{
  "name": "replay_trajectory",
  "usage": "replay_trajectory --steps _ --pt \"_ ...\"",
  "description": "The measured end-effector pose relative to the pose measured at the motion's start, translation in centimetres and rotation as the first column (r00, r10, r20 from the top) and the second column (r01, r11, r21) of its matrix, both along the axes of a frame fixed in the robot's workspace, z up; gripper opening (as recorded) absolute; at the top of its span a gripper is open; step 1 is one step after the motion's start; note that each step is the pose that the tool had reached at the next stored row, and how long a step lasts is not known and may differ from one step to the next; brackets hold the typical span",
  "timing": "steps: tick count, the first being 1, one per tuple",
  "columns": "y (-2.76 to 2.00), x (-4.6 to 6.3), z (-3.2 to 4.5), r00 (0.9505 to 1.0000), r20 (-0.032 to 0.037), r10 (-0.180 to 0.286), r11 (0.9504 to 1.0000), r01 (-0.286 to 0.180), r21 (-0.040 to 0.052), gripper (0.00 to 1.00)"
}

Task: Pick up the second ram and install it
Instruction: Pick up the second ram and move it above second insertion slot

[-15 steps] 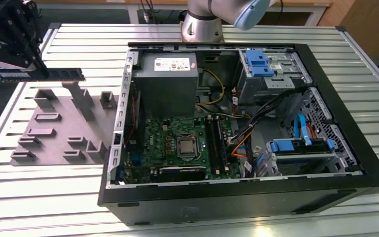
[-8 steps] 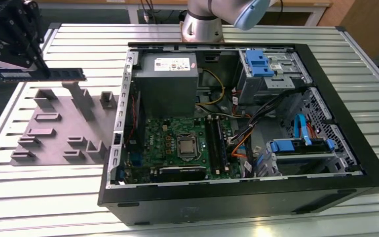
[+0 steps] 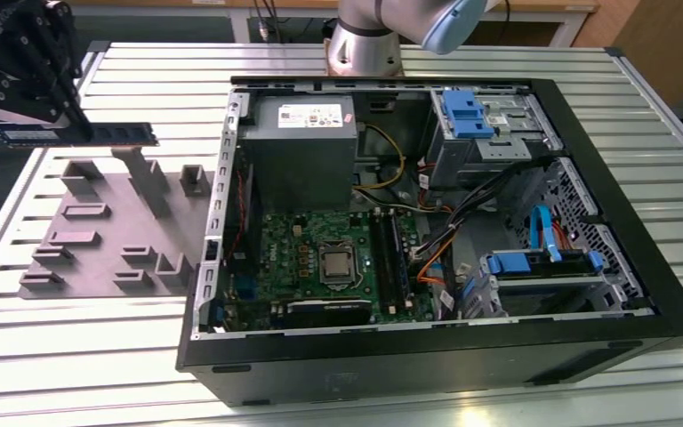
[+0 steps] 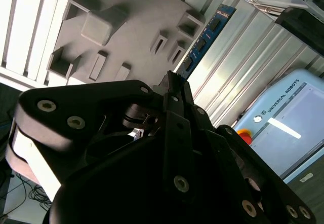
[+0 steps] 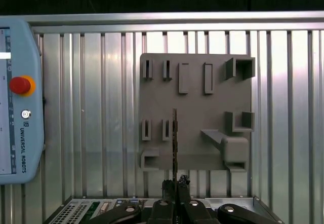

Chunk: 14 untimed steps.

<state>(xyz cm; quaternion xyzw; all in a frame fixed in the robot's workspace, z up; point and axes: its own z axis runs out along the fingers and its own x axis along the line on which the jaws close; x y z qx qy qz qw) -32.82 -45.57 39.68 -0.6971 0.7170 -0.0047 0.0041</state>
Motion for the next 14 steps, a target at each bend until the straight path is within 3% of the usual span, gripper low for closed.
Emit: replay_trajectory --steps 14 --pt "0.00 0.27 0.00 1.0000 -0.0001 0.000 1.0000 0.000 0.0000 0.14"
